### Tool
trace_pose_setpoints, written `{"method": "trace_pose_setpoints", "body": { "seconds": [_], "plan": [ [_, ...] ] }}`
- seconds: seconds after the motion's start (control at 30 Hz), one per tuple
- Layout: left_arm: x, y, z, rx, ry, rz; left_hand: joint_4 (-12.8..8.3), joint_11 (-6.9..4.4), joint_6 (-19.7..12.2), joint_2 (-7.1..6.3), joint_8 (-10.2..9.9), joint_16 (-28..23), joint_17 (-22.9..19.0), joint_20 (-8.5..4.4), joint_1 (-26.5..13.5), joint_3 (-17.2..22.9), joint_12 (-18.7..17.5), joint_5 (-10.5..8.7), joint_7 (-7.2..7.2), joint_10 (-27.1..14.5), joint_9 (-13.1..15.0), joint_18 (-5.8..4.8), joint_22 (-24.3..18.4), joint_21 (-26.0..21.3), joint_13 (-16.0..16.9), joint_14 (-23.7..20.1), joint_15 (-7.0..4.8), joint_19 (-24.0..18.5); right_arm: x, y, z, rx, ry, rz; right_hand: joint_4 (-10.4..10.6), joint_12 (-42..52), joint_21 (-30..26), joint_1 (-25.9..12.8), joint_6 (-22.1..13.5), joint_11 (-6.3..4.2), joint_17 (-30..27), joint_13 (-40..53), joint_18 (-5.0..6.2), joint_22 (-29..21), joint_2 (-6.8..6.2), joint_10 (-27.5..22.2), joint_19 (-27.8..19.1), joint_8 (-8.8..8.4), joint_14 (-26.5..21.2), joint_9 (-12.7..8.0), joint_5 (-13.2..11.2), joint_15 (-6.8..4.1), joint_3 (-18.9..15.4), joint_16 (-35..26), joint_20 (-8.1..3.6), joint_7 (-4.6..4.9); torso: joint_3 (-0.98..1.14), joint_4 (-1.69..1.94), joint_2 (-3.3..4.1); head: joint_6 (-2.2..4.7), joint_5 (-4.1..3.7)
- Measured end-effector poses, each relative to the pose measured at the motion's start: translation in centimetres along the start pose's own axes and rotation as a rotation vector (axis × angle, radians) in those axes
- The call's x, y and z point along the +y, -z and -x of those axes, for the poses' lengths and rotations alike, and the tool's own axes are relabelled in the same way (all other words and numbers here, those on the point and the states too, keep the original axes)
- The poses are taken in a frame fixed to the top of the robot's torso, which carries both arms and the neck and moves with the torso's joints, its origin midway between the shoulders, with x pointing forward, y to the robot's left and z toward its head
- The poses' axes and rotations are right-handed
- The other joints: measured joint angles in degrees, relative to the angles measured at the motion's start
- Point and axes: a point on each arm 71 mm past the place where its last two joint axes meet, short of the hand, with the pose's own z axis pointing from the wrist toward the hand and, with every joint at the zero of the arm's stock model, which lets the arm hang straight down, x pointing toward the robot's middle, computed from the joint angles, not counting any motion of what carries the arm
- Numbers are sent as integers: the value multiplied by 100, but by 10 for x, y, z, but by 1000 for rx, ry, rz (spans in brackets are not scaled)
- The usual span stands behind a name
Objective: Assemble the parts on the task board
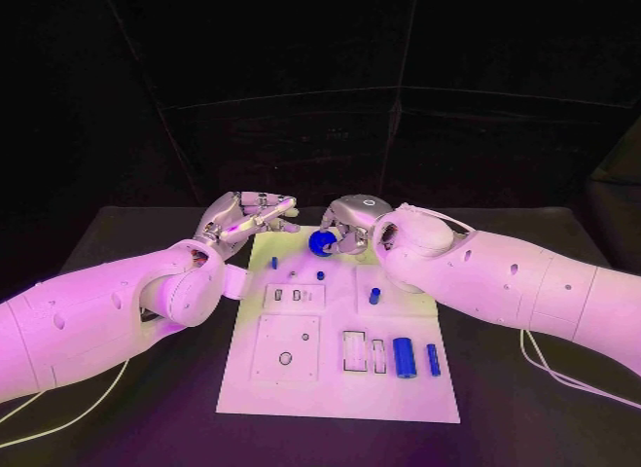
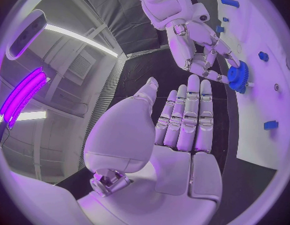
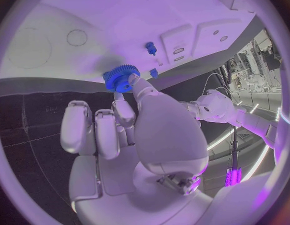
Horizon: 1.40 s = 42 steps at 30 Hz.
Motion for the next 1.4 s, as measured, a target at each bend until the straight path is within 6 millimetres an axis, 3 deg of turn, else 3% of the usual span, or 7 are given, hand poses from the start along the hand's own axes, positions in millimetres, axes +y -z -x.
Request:
{"method": "trace_pose_setpoints", "body": {
  "seconds": [0.27,0.73,1.0,1.27,1.4],
  "plan": [
    [0,0,0,1,0,1,0,0,0,0,0,0,-1,0,0,0,0,0,0,0,0,0,0,0,0,0,0,0,7,-4,-12,28,8,3,2,0,0,-39,0,0,0,-4,0,0,-39,0,0,-33,0,0,-27,1,116,-1,0,0,4,-2,0,-22,14],
    [1,-1,-1,2,1,1,0,0,0,23,0,-23,7,0,23,0,-25,0,0,0,0,0,-6,0,0,0,0,0,10,-10,-15,14,25,-19,-43,-23,0,-157,16,26,17,-24,0,3,-158,-26,0,-119,1,1,-250,2,304,22,0,7,10,-11,-2,-31,38],
    [1,-2,-2,2,1,2,0,0,0,23,0,-23,7,0,23,0,-25,0,0,0,0,0,-5,0,0,0,0,0,10,-11,-17,11,32,-30,-33,-238,0,-357,-212,146,86,-209,0,13,-295,-147,-2,-277,1,37,-474,44,357,46,43,58,8,-11,-3,-36,41],
    [1,-2,-1,2,1,2,0,0,0,23,0,-23,6,0,23,0,-25,0,0,0,0,0,-5,0,0,0,0,0,9,-12,-18,23,37,-38,236,-354,0,-839,-380,195,159,-352,1,-8,-469,-196,-20,-403,-19,11,-442,105,33,70,106,108,5,-11,-5,-41,39],
    [1,-1,-1,2,1,3,-3,0,0,23,0,-23,6,0,23,-4,-25,0,0,0,0,0,-5,0,0,0,0,0,8,-11,-18,33,36,-39,479,-354,0,-1135,-380,215,185,-342,1,-8,-433,-216,-20,-436,2,23,-292,126,-210,70,106,108,5,-13,-5,-44,42]
  ]
}}
